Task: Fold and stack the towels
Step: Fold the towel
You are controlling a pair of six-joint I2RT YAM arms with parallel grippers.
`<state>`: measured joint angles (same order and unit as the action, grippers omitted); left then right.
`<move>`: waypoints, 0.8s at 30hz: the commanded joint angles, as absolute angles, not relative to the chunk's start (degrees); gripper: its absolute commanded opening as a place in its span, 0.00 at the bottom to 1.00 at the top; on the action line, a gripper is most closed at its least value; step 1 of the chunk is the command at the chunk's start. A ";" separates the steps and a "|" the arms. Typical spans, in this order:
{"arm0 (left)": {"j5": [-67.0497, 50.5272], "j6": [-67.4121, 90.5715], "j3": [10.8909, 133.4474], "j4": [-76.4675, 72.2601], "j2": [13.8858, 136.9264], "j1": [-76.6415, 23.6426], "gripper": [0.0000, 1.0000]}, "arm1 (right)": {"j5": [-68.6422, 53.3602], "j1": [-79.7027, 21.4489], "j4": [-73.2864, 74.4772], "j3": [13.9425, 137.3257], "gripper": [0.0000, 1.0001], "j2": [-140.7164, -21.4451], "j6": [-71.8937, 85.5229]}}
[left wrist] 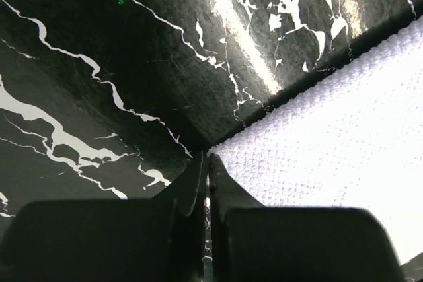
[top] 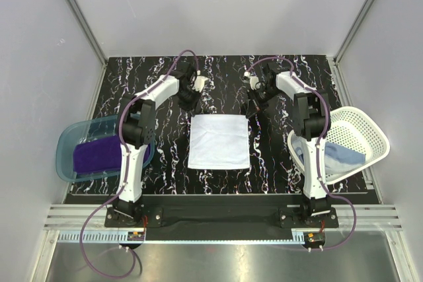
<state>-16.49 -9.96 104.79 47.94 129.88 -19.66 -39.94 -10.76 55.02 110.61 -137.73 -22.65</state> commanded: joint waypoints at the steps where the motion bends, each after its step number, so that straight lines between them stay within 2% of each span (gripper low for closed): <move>1: -12.40 -7.56 102.66 45.71 126.57 -21.35 0.00 | -35.07 -9.85 49.84 108.90 0.00 -134.48 -22.41; 13: -4.22 -2.99 103.01 41.49 119.45 -21.18 0.00 | -30.58 -9.67 39.03 102.92 0.00 -125.78 -19.07; 24: -5.89 -2.81 99.14 40.17 114.70 -21.18 0.00 | -27.95 -9.67 30.33 94.75 0.00 -116.73 -16.35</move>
